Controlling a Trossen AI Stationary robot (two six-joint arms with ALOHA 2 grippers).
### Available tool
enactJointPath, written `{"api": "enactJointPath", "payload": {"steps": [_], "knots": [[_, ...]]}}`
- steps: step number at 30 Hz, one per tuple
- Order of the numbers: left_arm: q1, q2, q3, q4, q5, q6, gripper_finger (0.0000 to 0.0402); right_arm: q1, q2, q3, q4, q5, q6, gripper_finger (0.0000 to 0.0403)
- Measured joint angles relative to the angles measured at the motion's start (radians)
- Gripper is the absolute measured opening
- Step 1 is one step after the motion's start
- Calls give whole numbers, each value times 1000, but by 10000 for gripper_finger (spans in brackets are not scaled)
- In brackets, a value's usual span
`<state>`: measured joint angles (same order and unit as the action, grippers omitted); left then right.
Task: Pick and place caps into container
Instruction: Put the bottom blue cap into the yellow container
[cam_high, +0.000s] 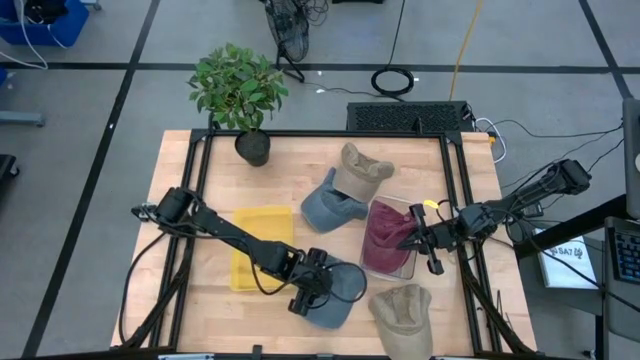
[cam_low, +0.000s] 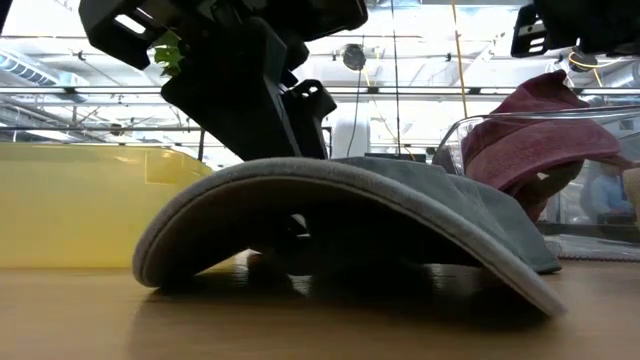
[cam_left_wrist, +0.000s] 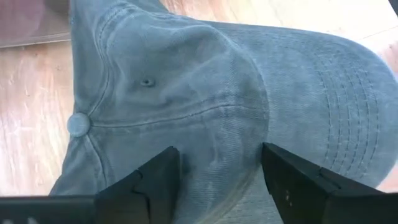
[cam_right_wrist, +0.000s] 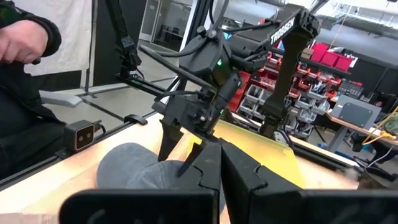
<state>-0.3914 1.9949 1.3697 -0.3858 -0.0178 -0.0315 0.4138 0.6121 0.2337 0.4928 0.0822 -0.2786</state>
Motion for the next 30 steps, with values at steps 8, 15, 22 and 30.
{"api": "enactJointPath", "payload": {"steps": [8,15,22,30], "knots": [[0,0,0,-6,43,68,77,0,0,0,5,0,-22,0],[-4,1,34,-17,42,150,16,0,0,0,5,0,-32,0],[-49,-49,181,-190,17,142,11,0,-1,0,4,0,-33,0],[-152,-208,320,-567,-205,90,12,0,2,0,6,-3,-31,0]]}}
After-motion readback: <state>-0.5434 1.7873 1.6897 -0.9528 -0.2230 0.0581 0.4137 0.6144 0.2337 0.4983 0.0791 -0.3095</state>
